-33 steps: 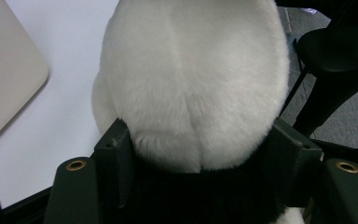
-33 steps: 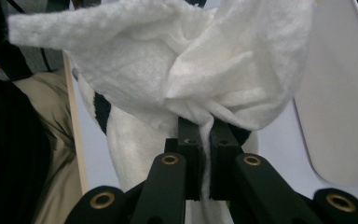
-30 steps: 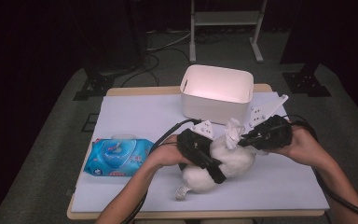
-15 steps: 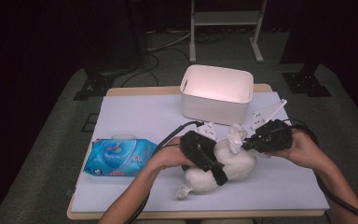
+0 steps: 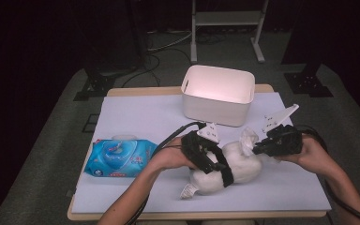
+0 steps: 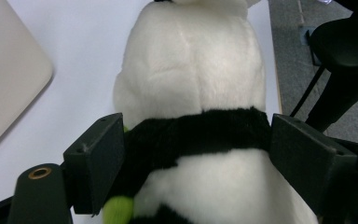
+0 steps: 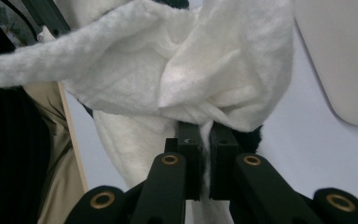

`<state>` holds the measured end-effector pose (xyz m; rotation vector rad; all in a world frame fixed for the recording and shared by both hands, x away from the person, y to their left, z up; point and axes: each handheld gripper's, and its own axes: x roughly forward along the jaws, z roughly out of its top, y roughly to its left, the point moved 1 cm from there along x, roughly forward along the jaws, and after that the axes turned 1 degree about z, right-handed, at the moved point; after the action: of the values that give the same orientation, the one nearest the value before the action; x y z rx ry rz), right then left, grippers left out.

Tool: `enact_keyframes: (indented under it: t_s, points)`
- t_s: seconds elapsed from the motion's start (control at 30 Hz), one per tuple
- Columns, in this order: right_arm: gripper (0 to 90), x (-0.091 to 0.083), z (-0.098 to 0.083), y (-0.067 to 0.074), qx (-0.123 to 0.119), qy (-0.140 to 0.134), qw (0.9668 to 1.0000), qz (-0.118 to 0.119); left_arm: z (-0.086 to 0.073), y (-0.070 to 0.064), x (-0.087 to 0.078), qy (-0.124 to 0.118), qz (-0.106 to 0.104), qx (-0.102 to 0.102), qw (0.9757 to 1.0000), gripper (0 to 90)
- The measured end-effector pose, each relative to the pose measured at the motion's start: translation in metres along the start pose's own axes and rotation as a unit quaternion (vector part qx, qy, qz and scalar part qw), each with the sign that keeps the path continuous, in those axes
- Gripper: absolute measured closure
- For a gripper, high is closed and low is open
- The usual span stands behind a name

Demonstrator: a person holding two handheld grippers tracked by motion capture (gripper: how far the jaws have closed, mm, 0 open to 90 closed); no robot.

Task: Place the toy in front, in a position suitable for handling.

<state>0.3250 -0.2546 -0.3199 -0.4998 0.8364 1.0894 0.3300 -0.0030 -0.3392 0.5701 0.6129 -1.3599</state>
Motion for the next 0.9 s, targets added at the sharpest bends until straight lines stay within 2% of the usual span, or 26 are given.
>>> enact_keyframes:
  t_s: [0.13, 0.2, 0.3, 0.43, 0.6, 0.73, 0.8, 0.9]
  points:
    - [85.5, 0.002, -0.010, -0.002, 0.015, 0.003, 0.9999, 0.000, -0.002, -0.003, -0.003, 0.013, 0.008, 0.001, 0.9999, 16.0]
    - [85.5, 0.003, -0.016, -0.004, 0.023, 0.001, 0.9997, 0.002, -0.003, -0.004, -0.005, 0.008, 0.007, 0.005, 0.9999, 16.0]
    - [85.5, 0.005, -0.024, -0.005, 0.031, 0.006, 0.9995, 0.001, -0.004, -0.005, -0.007, 0.021, 0.014, 0.004, 0.9997, 15.2]
    - [85.6, 0.005, -0.034, -0.007, 0.043, -0.007, 0.9989, 0.014, -0.007, -0.004, -0.008, 0.024, 0.009, -0.002, 0.9997, 14.2]
    - [85.6, 0.007, -0.041, -0.008, 0.053, -0.012, 0.9982, 0.025, -0.009, -0.005, -0.011, 0.032, 0.014, -0.003, 0.9994, 13.0]
    - [85.5, 0.005, -0.043, -0.005, 0.049, -0.008, 0.9985, 0.024, -0.012, -0.005, -0.009, 0.029, 0.004, -0.008, 0.9995, 15.8]
    - [85.5, 0.002, -0.040, -0.003, 0.040, -0.004, 0.9991, 0.016, -0.013, -0.005, -0.006, 0.024, -0.004, -0.012, 0.9996, 16.2]
    - [85.5, -0.001, -0.033, 0.000, 0.029, 0.008, 0.9995, 0.004, -0.014, -0.004, -0.005, 0.018, -0.005, -0.012, 0.9998, 16.5]
